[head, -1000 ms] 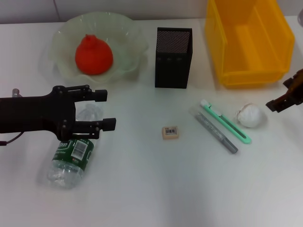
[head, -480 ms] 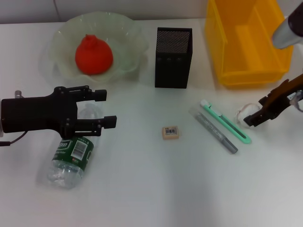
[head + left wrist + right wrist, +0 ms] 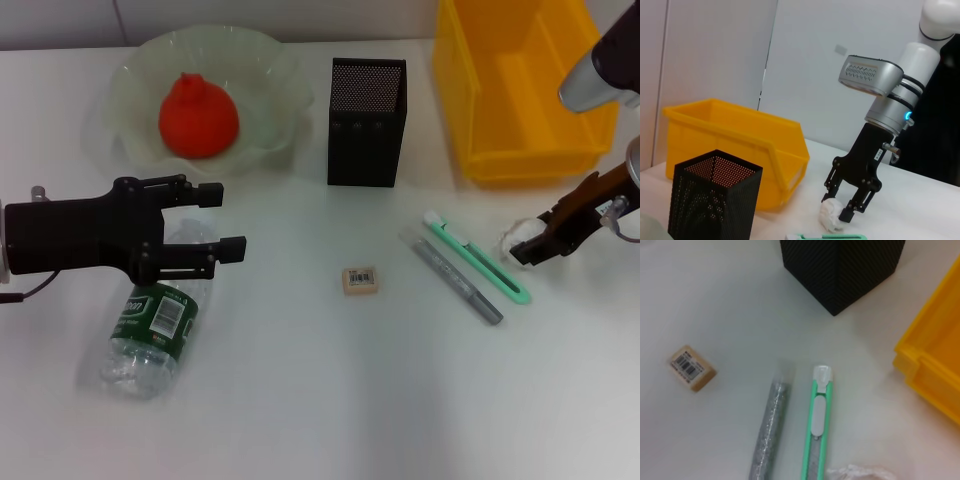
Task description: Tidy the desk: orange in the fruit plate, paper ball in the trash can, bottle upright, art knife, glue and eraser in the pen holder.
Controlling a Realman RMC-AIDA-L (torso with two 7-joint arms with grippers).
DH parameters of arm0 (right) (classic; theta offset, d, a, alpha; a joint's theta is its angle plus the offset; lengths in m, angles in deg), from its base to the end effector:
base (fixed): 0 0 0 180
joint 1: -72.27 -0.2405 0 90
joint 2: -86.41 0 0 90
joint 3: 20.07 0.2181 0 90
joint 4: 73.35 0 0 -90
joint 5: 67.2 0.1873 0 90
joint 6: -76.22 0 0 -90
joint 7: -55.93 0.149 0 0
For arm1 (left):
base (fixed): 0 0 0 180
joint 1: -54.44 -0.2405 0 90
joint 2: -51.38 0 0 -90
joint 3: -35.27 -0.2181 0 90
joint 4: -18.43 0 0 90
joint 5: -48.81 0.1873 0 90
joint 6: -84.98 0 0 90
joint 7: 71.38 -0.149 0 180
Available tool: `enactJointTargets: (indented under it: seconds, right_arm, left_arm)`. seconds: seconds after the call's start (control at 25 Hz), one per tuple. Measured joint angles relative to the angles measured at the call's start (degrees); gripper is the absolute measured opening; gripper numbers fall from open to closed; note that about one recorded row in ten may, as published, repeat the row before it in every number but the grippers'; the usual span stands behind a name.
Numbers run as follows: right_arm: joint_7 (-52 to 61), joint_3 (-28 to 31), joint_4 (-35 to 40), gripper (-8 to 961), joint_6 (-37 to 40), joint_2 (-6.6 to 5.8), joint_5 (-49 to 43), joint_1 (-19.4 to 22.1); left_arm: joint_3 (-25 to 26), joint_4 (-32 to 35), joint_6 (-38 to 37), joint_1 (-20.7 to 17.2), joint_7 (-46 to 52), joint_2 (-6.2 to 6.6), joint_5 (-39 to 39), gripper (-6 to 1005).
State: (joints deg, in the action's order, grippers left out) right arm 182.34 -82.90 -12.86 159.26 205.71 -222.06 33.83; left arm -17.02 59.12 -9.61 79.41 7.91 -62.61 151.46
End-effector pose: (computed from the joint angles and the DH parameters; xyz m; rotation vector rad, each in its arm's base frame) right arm 0.2158 0.3360 0.0234 -2.6037 0.8618 -0.5128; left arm -0.2189 0.2780 0.0345 -2.8168 -0.5235 -0.7456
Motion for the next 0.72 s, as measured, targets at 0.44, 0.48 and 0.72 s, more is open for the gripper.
enactJointTargets:
  seconds: [0.44,0.48,0.72]
  right_arm:
    - [0.4,0.8,15.0,510,9.9,-0.03,0.6,3.2]
    - [0.4,0.9,18.2,507,10.6,0.0,0.9,3.9]
    - [0.4,1.0,34.4,529,2.5,-0.02,10.4,11.0]
  left_arm:
    - [0.8,0.9,-0.7,0.0,1.6,0.07,-0.4,794]
    - [1.1,0.9,-0.7,0.0,1.6,0.04,-0.4,794]
    - [2.4,0.5,-0.5,0.0,1.7,-0.16,-0.1,794]
